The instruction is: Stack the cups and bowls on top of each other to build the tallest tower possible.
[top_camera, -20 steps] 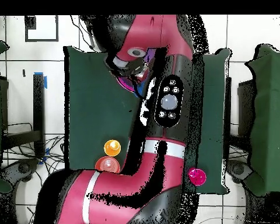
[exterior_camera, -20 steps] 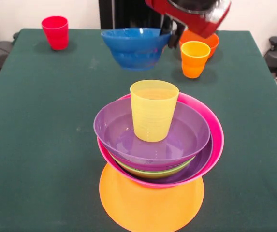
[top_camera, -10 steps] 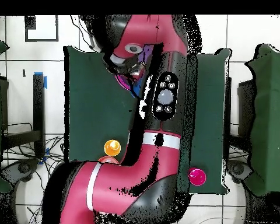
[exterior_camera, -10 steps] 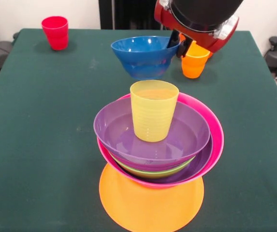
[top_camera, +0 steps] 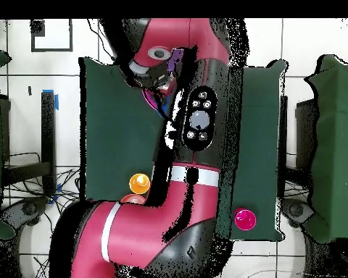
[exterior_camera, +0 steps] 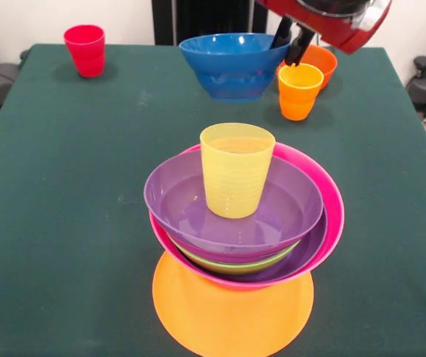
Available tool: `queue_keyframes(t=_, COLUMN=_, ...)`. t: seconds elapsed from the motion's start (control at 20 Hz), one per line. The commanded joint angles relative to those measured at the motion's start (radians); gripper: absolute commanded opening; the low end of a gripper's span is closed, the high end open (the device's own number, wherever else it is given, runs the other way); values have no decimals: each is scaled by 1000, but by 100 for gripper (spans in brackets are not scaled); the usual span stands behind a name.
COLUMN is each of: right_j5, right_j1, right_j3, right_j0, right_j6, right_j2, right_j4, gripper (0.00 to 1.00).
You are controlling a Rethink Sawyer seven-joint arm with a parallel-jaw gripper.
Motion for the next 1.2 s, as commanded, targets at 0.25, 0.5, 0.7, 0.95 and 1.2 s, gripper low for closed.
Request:
queue_keyframes(t=0.25, right_j5=85, right_j1=61, right_j3=-101, right_j0=14, right_j6=256, right_j2=-25, right_j4=56, gripper=0)
queue_keyframes(t=0.5, right_j5=72, right_j1=126, right_j3=-170, right_j0=9, right_j6=259, right_j2=-72, right_j4=114, gripper=0)
queue_keyframes(t=0.7, right_j5=48, right_j1=166, right_j3=-198, right_j0=4, right_j6=259, right_j2=-113, right_j4=165, gripper=0)
queue_keyframes(t=0.95, right_j5=31, right_j1=194, right_j3=-210, right_j0=-3, right_j6=240, right_j2=-171, right_j4=219, gripper=0)
queue_keyframes(t=1.2, right_j5=20, right_j1=191, right_j3=-194, right_j0=-5, right_j6=223, right_j2=-217, right_j4=246, gripper=0)
